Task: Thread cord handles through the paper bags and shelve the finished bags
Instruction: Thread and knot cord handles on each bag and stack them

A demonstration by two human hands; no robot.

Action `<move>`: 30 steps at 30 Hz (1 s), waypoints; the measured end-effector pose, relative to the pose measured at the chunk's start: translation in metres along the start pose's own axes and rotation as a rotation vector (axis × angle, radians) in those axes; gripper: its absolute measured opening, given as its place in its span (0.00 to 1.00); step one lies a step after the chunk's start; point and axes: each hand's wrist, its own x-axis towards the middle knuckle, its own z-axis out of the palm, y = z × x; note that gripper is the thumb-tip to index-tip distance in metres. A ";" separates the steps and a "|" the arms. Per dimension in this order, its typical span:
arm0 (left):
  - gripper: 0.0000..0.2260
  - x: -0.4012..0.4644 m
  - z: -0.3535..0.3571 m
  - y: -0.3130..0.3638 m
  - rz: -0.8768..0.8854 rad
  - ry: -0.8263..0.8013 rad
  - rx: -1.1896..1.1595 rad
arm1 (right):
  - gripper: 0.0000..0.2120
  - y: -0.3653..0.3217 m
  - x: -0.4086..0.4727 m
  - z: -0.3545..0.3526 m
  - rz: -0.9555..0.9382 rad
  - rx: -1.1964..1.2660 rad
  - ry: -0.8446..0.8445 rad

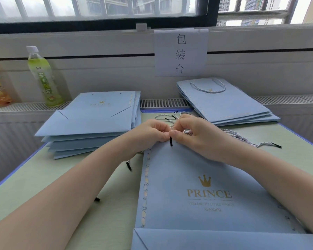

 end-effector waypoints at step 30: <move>0.20 0.002 -0.001 -0.001 0.002 -0.036 -0.039 | 0.06 0.005 0.000 -0.002 -0.224 -0.220 0.020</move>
